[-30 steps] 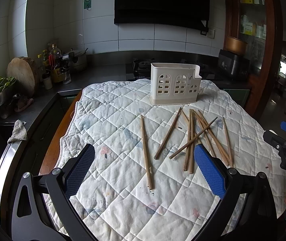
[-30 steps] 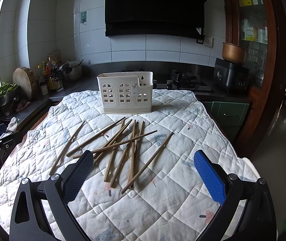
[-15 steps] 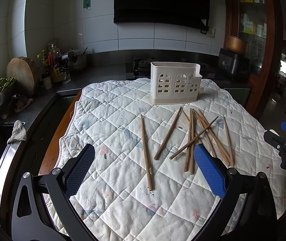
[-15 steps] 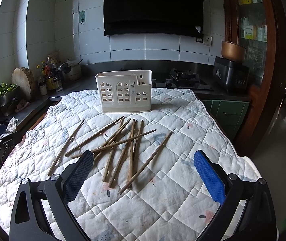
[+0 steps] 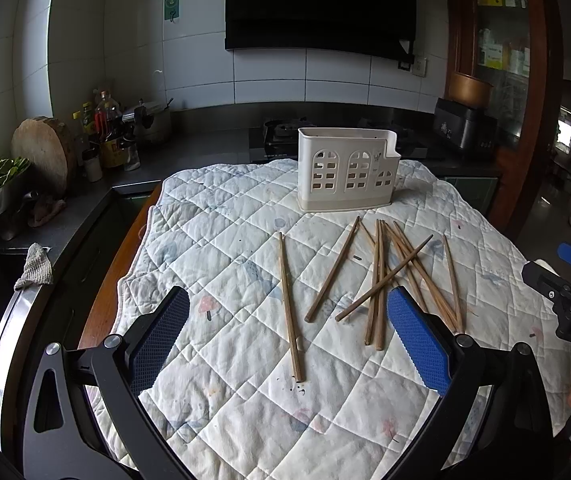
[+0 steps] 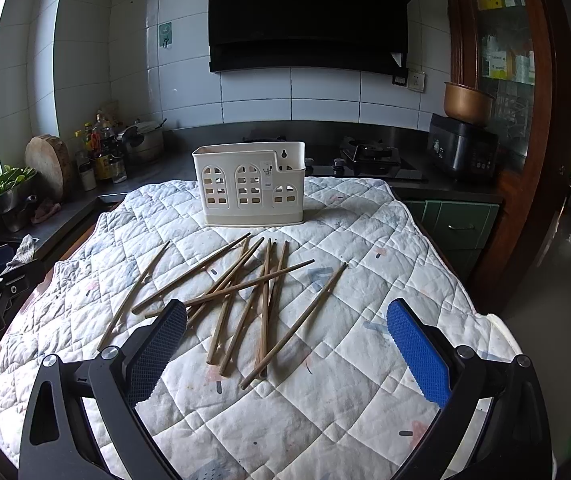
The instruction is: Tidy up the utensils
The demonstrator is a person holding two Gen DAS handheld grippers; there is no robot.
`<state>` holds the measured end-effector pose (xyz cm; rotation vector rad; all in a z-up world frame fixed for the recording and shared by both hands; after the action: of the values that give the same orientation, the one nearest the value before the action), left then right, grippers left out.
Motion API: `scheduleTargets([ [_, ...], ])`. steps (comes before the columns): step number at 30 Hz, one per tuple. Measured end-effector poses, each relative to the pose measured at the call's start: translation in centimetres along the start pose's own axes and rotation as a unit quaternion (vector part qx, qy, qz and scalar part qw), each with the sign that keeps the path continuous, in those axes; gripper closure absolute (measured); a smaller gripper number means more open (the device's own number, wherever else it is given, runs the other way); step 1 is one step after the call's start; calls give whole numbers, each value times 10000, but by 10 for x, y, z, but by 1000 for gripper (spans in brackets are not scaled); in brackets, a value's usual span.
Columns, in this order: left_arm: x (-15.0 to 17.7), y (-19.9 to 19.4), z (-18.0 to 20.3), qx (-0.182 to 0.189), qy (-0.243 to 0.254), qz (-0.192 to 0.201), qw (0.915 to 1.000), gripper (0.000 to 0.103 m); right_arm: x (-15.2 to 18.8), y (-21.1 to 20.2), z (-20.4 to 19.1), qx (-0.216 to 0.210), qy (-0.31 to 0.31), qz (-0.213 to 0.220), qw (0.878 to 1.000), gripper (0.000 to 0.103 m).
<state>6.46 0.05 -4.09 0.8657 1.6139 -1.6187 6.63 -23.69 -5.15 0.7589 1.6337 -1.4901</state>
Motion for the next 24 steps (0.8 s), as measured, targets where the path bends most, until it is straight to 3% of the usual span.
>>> scheduleTargets([
  [24,-2,-4,3,32,-10,17,10000,5,1,0,-3,-17,3,-38,10000,6],
])
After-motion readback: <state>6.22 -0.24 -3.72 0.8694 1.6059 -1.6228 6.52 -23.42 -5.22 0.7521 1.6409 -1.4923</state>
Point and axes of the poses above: each gripper's, at about its wrist camera, not at the fingertips, and y roughly the way its jaws point, z to its right, x to its underside, the point moved 7 cm from there along y, roughly the way its jaws point, and after that the axes turned 1 degree about z, right-handed, at the moved point
